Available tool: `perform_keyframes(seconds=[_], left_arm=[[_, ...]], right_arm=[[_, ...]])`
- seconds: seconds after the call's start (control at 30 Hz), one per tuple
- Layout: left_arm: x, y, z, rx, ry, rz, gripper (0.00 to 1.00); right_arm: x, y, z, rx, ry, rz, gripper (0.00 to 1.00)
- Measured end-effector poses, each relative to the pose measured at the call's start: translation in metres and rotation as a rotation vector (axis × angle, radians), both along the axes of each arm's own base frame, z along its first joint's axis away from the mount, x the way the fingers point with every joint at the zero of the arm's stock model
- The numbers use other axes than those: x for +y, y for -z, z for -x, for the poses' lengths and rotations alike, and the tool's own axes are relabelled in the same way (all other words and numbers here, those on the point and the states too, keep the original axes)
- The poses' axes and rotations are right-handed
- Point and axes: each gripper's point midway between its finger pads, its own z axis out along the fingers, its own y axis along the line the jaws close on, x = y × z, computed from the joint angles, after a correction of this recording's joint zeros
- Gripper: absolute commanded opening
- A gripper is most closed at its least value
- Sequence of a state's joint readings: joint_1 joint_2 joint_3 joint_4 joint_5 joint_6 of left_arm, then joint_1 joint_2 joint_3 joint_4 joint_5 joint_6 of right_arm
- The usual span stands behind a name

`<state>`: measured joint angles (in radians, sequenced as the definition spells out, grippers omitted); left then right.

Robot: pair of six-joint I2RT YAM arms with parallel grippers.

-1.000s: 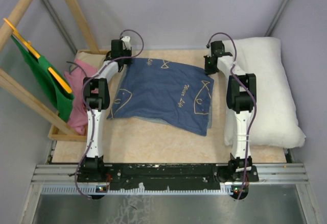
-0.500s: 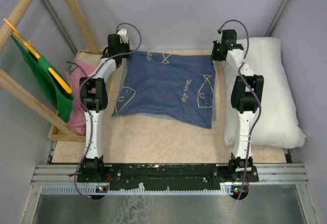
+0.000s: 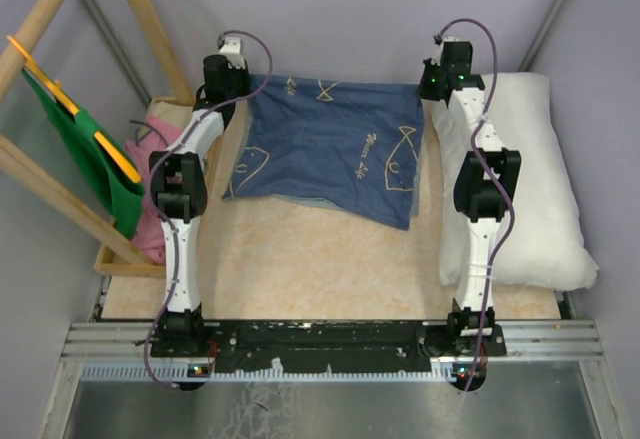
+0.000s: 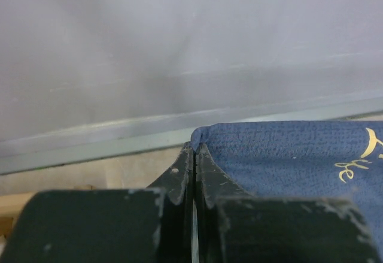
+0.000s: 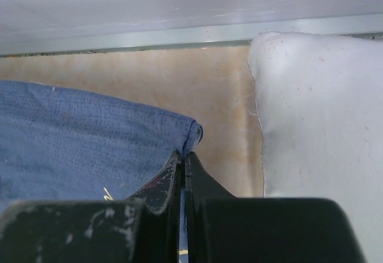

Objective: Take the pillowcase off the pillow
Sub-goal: Fold the pillowcase at the center of the board.

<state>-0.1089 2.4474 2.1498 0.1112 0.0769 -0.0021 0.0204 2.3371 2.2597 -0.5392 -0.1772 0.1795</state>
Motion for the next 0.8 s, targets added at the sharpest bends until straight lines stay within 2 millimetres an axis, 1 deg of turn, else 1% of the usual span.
perform_keyframes(seconds=[0.17, 0.27, 0.37, 0.5, 0.57, 0.7, 0.8], left_arm=[[0.002, 0.017, 0.011, 0.038, 0.001, -0.019, 0.00], [0.003, 0.020, 0.018, 0.046, 0.006, -0.030, 0.00], [0.004, 0.018, 0.025, 0.044, 0.023, -0.034, 0.00], [0.004, 0.008, 0.037, 0.019, 0.050, -0.038, 0.00], [0.004, 0.005, 0.044, 0.010, 0.066, -0.035, 0.00], [0.004, 0.006, 0.057, 0.012, 0.095, -0.022, 0.00], [0.005, 0.012, 0.067, 0.027, 0.115, -0.012, 0.00]], right_arm=[[-0.002, -0.004, 0.002, -0.006, 0.001, 0.000, 0.00], [-0.002, -0.009, 0.007, -0.013, -0.002, -0.001, 0.00], [-0.001, -0.017, 0.018, -0.018, -0.006, -0.005, 0.00], [0.001, -0.033, 0.034, -0.048, -0.012, -0.013, 0.00], [0.001, -0.038, 0.045, -0.057, -0.012, -0.021, 0.00], [0.002, -0.040, 0.064, -0.066, -0.009, -0.038, 0.00], [0.003, -0.035, 0.079, -0.053, -0.001, -0.051, 0.00]])
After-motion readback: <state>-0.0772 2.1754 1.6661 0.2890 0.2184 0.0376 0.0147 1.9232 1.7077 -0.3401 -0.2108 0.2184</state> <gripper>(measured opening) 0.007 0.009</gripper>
